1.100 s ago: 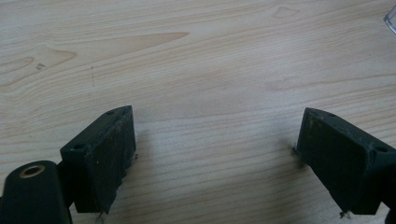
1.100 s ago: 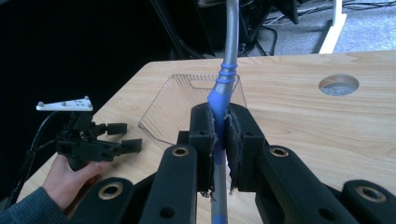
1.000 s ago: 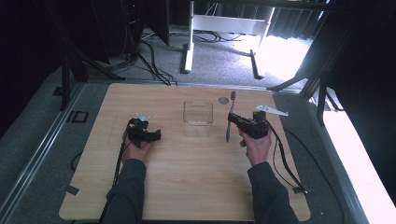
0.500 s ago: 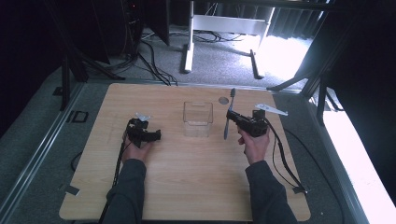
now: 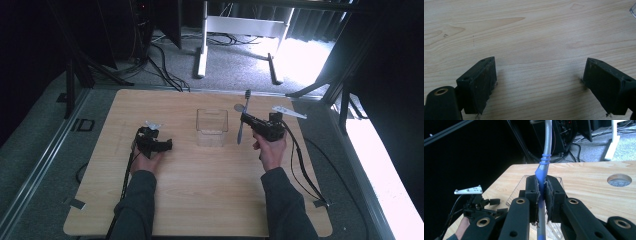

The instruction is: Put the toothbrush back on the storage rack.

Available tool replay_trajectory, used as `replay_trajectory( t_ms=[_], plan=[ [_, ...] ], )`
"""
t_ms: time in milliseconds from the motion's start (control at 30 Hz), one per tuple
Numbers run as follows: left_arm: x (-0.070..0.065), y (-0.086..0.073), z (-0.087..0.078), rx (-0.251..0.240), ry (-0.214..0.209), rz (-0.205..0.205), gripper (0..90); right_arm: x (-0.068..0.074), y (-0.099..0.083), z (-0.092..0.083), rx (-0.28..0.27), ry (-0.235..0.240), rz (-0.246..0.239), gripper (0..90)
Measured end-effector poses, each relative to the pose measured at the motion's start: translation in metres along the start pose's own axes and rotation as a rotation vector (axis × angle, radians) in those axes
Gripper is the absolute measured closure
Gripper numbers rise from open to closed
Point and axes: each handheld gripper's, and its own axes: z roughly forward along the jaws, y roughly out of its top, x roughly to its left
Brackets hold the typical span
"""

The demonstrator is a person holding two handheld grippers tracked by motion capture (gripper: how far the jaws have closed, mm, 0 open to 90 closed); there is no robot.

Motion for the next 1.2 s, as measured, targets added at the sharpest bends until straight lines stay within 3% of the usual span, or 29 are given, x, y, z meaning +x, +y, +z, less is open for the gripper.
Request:
replay_trajectory(
  t_ms=[233, 600, 1200],
  plan=[
    [0.0, 0.0, 0.0, -0.001, 0.0, -0.001, 11.9, 0.0, 0.008, 0.006, -0.008, 0.002, -0.003, 81.1],
    [0.0, 0.0, 0.0, -0.001, 0.0, -0.001, 11.9, -0.005, 0.01, 0.013, -0.021, 0.034, 0.039, 81.1],
    [0.0, 0.0, 0.0, -0.001, 0.0, -0.001, 11.9, -0.003, 0.012, 0.031, -0.048, 0.059, 0.052, 81.2]
  ],
)
